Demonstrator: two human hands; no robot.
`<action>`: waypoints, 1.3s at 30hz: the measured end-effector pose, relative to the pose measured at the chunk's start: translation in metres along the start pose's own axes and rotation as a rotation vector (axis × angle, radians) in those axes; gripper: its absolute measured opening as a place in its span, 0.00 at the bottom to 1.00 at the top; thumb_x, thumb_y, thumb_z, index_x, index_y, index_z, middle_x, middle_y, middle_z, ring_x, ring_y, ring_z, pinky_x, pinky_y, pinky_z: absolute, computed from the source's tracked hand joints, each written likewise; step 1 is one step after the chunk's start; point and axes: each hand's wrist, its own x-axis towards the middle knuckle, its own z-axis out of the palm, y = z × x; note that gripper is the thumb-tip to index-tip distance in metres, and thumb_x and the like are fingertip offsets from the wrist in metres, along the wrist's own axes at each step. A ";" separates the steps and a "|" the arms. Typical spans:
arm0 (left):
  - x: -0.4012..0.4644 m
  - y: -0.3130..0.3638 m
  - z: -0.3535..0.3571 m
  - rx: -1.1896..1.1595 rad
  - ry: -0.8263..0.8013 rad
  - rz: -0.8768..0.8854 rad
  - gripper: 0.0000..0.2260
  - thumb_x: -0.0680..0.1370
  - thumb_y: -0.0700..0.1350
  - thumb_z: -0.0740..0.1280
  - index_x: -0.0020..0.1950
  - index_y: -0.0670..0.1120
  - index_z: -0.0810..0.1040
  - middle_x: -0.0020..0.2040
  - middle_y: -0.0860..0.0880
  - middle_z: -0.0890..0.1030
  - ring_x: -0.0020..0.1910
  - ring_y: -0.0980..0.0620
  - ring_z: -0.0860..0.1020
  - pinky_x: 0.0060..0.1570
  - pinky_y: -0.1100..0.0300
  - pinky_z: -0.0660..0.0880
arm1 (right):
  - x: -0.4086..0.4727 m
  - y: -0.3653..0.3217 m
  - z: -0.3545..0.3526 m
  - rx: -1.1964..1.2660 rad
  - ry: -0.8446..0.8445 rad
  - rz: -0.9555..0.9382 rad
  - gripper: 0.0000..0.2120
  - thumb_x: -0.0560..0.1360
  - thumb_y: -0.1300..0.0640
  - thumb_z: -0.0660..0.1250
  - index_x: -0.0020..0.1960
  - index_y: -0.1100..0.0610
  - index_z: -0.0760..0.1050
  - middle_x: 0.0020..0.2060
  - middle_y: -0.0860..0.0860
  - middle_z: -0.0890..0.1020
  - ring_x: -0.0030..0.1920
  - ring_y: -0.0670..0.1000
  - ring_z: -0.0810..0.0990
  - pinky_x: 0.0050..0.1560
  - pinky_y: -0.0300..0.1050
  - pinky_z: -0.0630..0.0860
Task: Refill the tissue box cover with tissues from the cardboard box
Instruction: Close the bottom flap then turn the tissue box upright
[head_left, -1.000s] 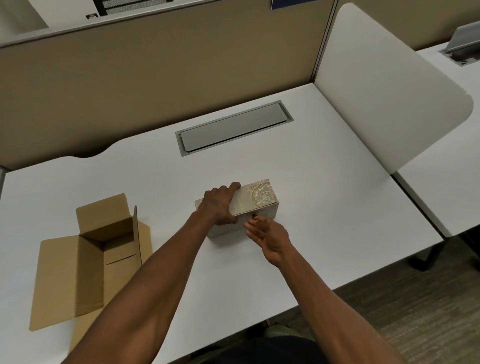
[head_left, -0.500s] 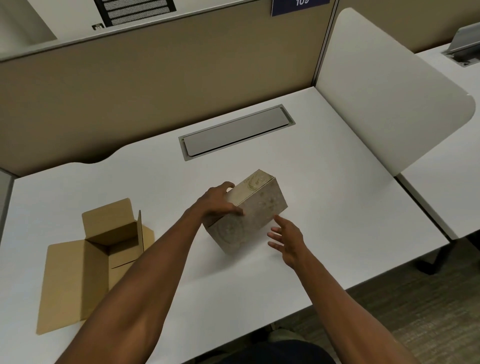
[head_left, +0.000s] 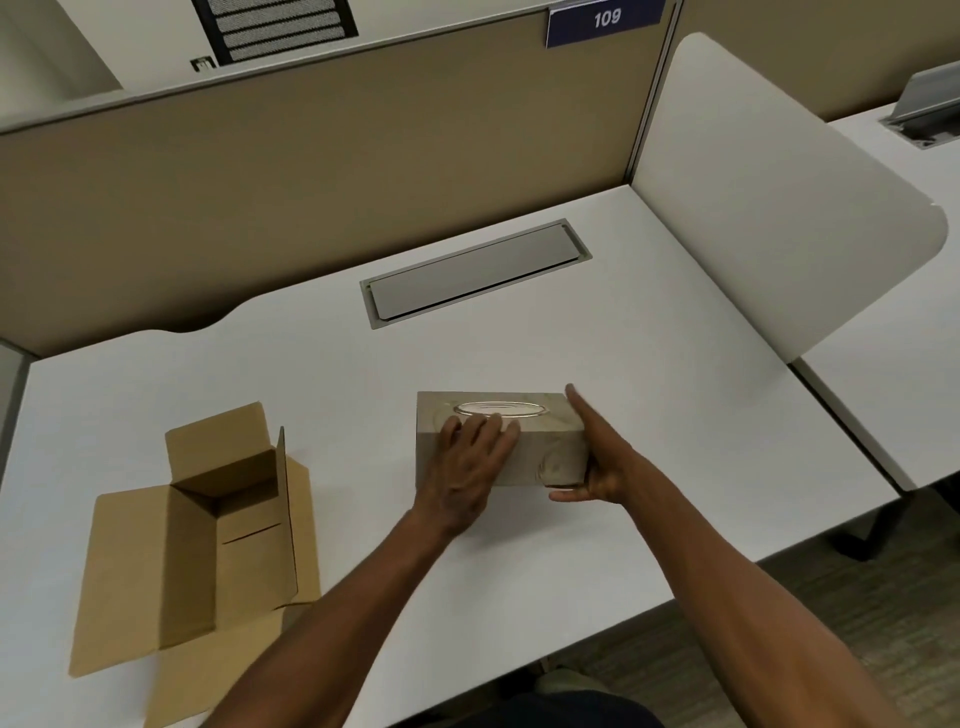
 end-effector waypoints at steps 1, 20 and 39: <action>-0.004 0.005 0.002 0.031 -0.011 0.000 0.34 0.66 0.40 0.72 0.73 0.45 0.74 0.65 0.43 0.80 0.62 0.41 0.78 0.63 0.47 0.63 | 0.002 0.004 0.002 -0.026 0.011 -0.011 0.40 0.62 0.25 0.75 0.64 0.52 0.81 0.54 0.57 0.87 0.55 0.61 0.86 0.47 0.61 0.84; -0.058 -0.002 0.039 -0.188 -0.204 -0.270 0.39 0.72 0.56 0.73 0.80 0.46 0.66 0.80 0.45 0.67 0.79 0.42 0.66 0.71 0.41 0.68 | 0.020 0.060 -0.004 -0.018 0.030 -0.328 0.20 0.76 0.48 0.74 0.67 0.49 0.79 0.58 0.53 0.87 0.55 0.54 0.86 0.47 0.49 0.81; -0.050 -0.009 0.059 -0.214 -0.221 -0.219 0.40 0.71 0.52 0.75 0.81 0.52 0.64 0.83 0.43 0.58 0.81 0.40 0.60 0.74 0.37 0.63 | 0.028 0.072 -0.013 -0.133 0.093 -0.498 0.12 0.79 0.52 0.72 0.61 0.56 0.85 0.51 0.51 0.89 0.54 0.53 0.86 0.54 0.41 0.79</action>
